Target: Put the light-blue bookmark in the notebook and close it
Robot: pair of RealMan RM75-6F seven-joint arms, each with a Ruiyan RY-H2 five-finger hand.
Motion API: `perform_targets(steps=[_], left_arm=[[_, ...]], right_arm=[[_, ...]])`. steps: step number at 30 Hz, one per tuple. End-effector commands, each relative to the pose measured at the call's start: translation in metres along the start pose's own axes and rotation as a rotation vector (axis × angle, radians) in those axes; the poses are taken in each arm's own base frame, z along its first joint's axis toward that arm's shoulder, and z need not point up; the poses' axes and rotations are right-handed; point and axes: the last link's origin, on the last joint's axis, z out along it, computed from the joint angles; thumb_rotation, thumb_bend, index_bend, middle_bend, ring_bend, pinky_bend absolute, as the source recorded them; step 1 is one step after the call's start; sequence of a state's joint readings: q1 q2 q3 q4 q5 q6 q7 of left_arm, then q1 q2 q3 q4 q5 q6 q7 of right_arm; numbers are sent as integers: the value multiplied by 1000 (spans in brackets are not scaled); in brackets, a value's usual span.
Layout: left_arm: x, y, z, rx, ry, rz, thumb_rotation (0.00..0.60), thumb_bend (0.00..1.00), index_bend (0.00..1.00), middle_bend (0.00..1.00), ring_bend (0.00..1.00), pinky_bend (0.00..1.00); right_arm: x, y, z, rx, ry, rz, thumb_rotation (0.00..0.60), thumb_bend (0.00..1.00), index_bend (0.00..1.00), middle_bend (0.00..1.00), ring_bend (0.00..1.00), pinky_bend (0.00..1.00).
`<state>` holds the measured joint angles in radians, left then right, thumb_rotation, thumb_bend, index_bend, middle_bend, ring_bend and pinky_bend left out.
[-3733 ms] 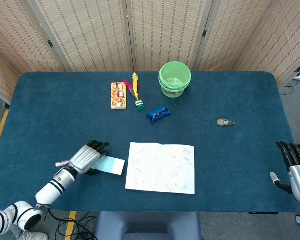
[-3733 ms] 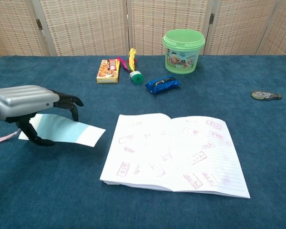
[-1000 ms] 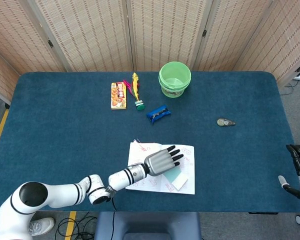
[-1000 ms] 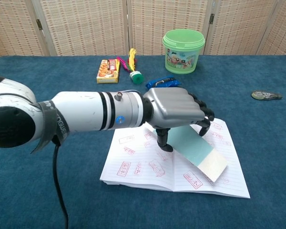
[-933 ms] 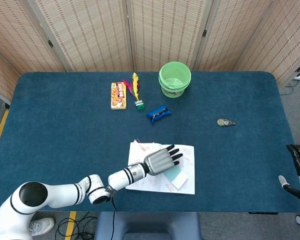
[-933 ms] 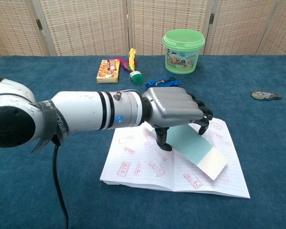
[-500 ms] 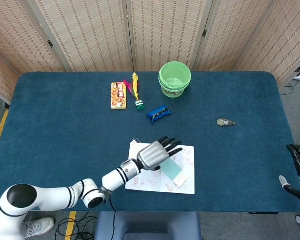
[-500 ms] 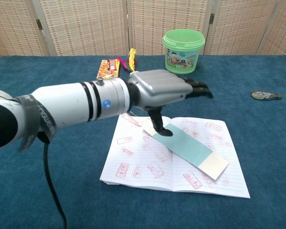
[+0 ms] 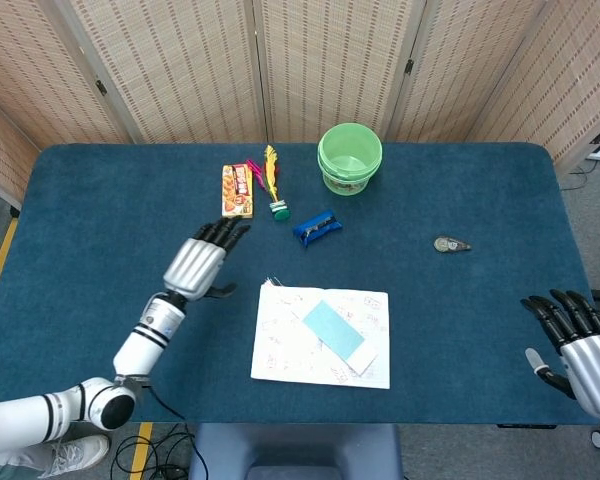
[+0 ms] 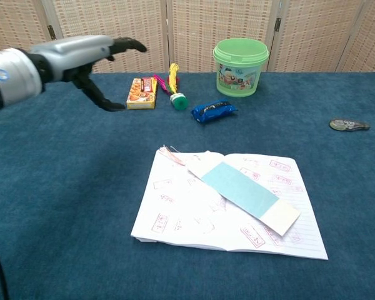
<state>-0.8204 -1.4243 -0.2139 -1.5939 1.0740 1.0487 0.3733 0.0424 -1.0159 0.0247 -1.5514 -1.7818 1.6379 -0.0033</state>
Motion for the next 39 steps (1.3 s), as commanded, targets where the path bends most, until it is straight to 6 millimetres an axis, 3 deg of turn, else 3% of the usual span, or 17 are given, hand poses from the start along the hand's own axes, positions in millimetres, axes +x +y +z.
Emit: perform_targets(steps=[1,7,12,18,22,28,39], left_arm=[[4,-30,-27,87,13,-26,600,257,38,32,41,158],[10,-60,-66,191,78,-78,600,257,60,32,41,158],[9,-73,-98,228,109,-75,600,257,77,32,41,158],[9,-85,-136,261,146,-62,600,257,90,32,41,158],[6,-93,-160,292,150,-42,600,257,98,32,41,158],[7,-101,-185,329,149,-44,600,257,101,32,41,158],[12,-112,-211,357,167,-44,600,257,107,32,41,158]], right_arm=[[-5,-11,9,84,-39,-13,600,285,200,245,159,182],[-10,-27,23,174,-67,-11,600,299,201,258,168,182],[-16,-37,29,234,-102,-7,600,314,201,266,170,182],[-28,-57,46,329,-161,-18,600,430,201,273,170,183],[-39,-82,68,428,-209,-32,600,524,201,286,170,182],[-63,-121,111,529,-293,-22,600,581,168,295,169,182],[-99,-200,163,669,-380,-25,600,632,130,299,102,142]])
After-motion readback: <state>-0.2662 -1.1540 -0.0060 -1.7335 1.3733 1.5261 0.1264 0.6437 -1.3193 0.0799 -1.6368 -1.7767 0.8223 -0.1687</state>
